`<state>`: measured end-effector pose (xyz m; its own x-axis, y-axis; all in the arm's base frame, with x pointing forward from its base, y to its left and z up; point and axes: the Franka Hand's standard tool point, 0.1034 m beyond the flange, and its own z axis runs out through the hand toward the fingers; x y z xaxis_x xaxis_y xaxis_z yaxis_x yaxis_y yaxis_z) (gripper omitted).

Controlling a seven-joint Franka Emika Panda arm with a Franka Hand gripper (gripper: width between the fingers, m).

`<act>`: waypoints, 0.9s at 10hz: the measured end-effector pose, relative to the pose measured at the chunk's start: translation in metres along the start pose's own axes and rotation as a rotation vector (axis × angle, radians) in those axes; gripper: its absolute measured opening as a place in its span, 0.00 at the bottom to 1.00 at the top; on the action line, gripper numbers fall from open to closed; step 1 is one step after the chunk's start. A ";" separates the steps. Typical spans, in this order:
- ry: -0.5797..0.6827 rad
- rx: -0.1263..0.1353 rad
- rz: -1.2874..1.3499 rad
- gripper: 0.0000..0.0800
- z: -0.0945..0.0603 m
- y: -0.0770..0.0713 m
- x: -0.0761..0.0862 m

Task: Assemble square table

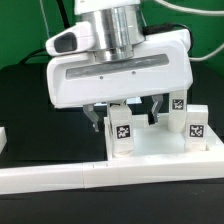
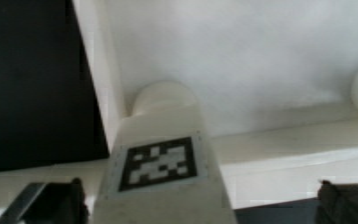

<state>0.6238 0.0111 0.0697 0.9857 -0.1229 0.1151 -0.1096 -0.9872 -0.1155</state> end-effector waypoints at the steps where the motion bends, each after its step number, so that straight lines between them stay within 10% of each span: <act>1: 0.000 -0.001 0.001 0.54 0.000 0.000 0.000; 3: -0.001 -0.005 0.129 0.37 0.001 0.005 0.000; 9: -0.075 0.014 0.979 0.37 0.004 0.003 0.000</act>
Offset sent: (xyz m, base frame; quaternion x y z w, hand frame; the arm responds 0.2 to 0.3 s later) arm 0.0000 0.0000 0.0000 0.0000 0.0000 0.1296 0.9916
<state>0.6245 0.0081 0.0653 0.4660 -0.8791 -0.1000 -0.8815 -0.4516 -0.1381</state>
